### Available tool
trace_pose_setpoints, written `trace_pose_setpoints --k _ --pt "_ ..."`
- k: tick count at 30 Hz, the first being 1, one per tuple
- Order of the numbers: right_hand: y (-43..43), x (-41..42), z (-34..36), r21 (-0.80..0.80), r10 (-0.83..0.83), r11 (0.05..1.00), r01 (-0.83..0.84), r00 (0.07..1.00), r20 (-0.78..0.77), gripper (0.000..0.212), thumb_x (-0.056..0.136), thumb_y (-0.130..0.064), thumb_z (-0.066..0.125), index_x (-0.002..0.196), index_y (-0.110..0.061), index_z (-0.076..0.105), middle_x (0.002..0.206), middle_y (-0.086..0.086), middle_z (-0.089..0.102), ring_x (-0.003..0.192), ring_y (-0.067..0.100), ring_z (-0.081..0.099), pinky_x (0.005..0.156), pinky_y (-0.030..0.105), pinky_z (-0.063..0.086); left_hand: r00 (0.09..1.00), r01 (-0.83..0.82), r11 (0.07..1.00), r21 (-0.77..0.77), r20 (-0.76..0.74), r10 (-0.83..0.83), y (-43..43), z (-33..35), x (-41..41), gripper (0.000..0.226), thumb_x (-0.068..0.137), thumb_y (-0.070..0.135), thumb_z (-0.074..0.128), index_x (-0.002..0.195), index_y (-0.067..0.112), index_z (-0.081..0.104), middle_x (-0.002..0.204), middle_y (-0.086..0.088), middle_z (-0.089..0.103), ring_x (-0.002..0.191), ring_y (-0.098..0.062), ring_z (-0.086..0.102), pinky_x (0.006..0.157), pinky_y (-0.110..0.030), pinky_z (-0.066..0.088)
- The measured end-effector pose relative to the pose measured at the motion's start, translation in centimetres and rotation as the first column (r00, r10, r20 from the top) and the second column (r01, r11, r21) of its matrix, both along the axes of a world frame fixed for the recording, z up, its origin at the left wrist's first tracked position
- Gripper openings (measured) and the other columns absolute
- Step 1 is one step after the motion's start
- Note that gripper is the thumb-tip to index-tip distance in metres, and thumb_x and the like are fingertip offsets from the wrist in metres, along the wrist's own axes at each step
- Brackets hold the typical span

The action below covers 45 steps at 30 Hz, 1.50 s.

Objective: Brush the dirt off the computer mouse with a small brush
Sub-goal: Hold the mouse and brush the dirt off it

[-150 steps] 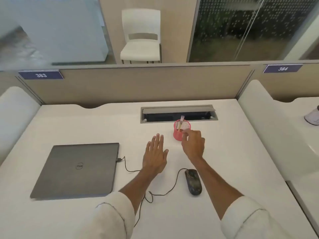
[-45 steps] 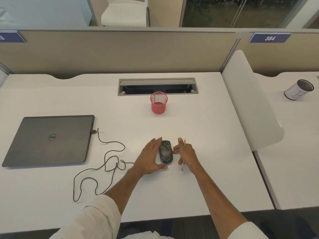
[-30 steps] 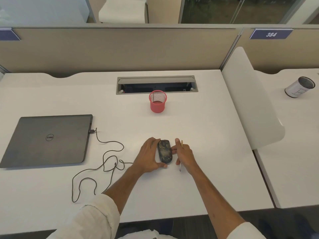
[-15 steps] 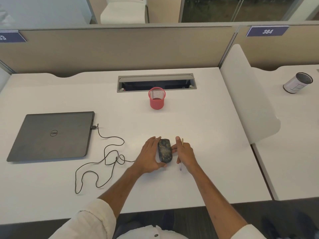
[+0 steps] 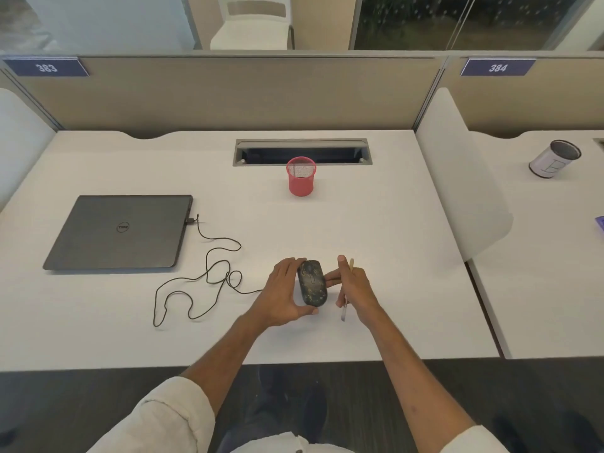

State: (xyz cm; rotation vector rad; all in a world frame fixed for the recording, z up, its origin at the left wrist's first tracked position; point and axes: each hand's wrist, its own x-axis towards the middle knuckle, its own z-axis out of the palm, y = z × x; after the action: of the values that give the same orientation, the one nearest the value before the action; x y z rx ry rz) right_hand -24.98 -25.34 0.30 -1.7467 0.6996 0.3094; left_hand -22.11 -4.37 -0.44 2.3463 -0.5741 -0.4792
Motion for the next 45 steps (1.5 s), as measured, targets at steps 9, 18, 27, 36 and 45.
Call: trace_pose_setpoints --k 9,18,27,36,45 --pt "0.5 -3.5 0.0 0.026 0.082 0.996 -0.082 0.997 -0.012 0.054 0.116 -0.052 0.042 0.117 -0.013 0.079 0.119 0.005 0.081 0.09 0.023 0.067 0.072 0.036 0.056 0.999 -0.008 0.999 -0.048 0.033 0.01 0.0 0.7 -4.0 0.116 0.076 0.051 0.097 0.166 0.019 0.031 0.166 0.0 0.036 0.154 -0.018 0.032 0.13 -0.038 0.034" --pt "2.1 -5.6 -0.2 0.04 0.017 0.999 -0.016 0.999 -0.037 0.053 0.115 -0.047 0.049 0.112 -0.001 0.073 0.088 0.004 0.07 0.059 0.017 0.043 0.056 0.031 0.043 0.999 0.039 0.999 0.001 0.02 -0.039 1.0 0.8 -5.7 0.127 0.074 0.062 0.095 0.17 0.017 0.025 0.169 -0.003 0.032 0.157 -0.022 0.028 0.132 -0.04 0.032" --pt "4.9 -7.9 0.5 0.106 -0.1 0.988 0.108 0.992 -0.079 0.041 0.115 -0.046 0.05 0.109 -0.009 0.067 0.132 0.019 0.074 0.061 0.014 0.038 0.047 0.023 0.037 0.993 0.117 0.993 -0.007 0.021 -0.117 2.9 1.1 -6.2 0.129 0.071 0.065 0.096 0.169 0.018 0.027 0.168 -0.002 0.033 0.155 -0.02 0.032 0.129 -0.038 0.035" --pt "7.5 -9.8 0.5 0.125 -0.212 0.967 0.223 0.973 -0.096 0.047 0.116 -0.049 0.045 0.117 -0.014 0.075 0.117 0.0 0.078 0.058 0.011 0.04 0.045 0.021 0.036 0.991 0.129 0.987 -0.099 0.049 -0.125 6.5 0.9 -7.1 0.117 0.072 0.061 0.097 0.163 0.023 0.034 0.164 0.003 0.04 0.151 -0.016 0.038 0.129 -0.041 0.038" --pt "9.2 -13.9 1.2 0.259 -0.526 0.814 0.521 0.849 -0.053 0.031 0.117 -0.038 0.042 0.106 -0.012 0.056 0.1 0.012 0.058 0.059 0.013 0.047 0.047 0.023 0.043 0.978 0.196 0.973 -0.125 0.094 -0.185 10.0 0.8 -9.1 0.119 0.067 0.072 0.093 0.162 0.036 0.031 0.166 0.014 0.037 0.152 -0.01 0.037 0.13 -0.041 0.036"
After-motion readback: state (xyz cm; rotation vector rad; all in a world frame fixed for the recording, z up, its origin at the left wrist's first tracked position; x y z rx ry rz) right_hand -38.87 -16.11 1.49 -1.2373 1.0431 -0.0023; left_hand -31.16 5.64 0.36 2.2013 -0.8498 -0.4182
